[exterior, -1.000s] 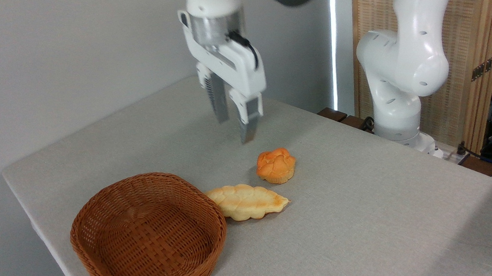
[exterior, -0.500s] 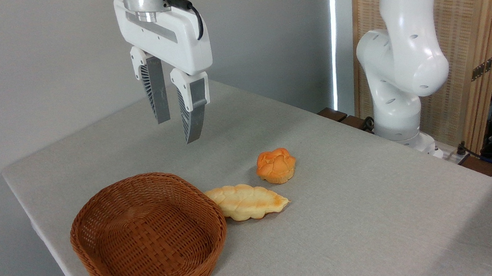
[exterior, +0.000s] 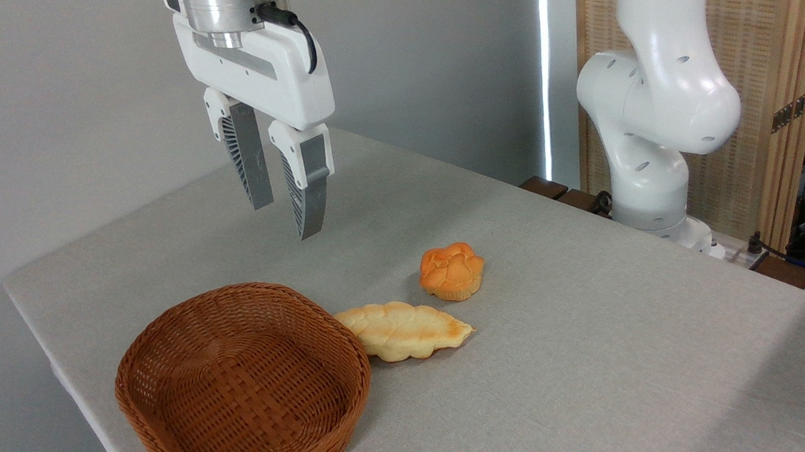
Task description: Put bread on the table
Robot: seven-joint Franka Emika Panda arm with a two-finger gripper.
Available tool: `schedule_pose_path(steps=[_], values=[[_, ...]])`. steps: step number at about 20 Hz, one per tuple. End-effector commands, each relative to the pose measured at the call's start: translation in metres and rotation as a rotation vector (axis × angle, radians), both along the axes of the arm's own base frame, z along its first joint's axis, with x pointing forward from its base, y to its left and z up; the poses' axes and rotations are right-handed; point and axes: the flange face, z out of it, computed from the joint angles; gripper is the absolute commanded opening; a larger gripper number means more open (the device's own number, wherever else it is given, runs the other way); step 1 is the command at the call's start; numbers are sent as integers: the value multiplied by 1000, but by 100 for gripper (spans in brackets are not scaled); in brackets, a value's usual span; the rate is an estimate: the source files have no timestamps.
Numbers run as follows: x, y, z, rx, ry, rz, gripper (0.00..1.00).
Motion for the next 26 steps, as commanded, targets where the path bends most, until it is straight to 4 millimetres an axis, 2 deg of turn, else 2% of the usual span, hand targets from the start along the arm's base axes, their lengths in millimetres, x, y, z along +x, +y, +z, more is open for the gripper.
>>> schedule_pose_path(steps=[1, 6, 8, 10, 12, 15, 22, 26], values=[[0, 5, 4, 11, 19, 18, 100], [-2, 15, 2, 13, 46, 33, 100], [4, 24, -7, 16, 64, 51, 100], [6, 26, -10, 17, 69, 55, 100], [11, 23, -21, 22, 93, 53, 100], [19, 22, -6, 20, 89, 83, 100], [15, 22, 6, 20, 47, 71, 100], [16, 21, 6, 19, 41, 70, 100]])
